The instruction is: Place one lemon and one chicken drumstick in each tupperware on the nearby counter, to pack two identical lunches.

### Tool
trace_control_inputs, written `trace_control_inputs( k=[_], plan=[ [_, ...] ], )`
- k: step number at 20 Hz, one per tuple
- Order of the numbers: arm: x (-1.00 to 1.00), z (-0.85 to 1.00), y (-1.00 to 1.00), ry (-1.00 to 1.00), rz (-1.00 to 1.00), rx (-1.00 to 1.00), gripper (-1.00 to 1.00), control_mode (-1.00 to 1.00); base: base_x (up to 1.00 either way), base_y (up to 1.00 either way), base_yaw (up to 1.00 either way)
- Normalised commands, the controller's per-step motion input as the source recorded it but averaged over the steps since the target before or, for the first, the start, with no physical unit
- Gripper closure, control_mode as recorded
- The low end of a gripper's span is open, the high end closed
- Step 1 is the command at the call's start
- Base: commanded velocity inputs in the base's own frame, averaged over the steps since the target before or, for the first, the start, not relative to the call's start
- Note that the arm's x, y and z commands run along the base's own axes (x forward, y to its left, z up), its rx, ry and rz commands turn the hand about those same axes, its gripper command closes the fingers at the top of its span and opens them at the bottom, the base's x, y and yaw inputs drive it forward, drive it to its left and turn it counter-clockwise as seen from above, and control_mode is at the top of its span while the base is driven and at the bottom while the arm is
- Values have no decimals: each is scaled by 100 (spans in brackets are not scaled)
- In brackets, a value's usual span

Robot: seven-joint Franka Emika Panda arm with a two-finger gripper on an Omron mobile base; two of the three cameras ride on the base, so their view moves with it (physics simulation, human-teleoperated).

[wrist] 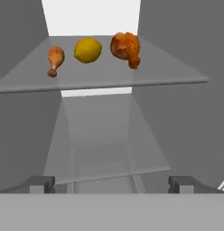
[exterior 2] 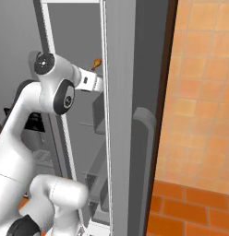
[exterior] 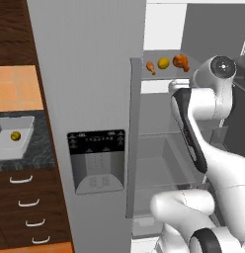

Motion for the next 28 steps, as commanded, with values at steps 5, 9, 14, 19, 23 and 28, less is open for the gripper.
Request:
trace_control_inputs(
  k=[5, 9, 14, 19, 23, 28],
  plan=[
    [55, 22, -2, 0, 0, 0, -100, -100, 0, 0, 0],
    [66, 18, -15, 0, 0, 0, -100, -100, 0, 0, 0],
    [68, 11, -33, 2, -3, 0, -100, -100, 0, 0, 0],
    [85, 0, -38, 5, 0, 0, -100, -100, 0, 0, 0],
    [93, -6, -48, 5, 0, 0, -100, -100, 0, 0, 0],
    [84, -20, -39, 3, 0, 0, -100, -100, 0, 0, 0]
  ],
)
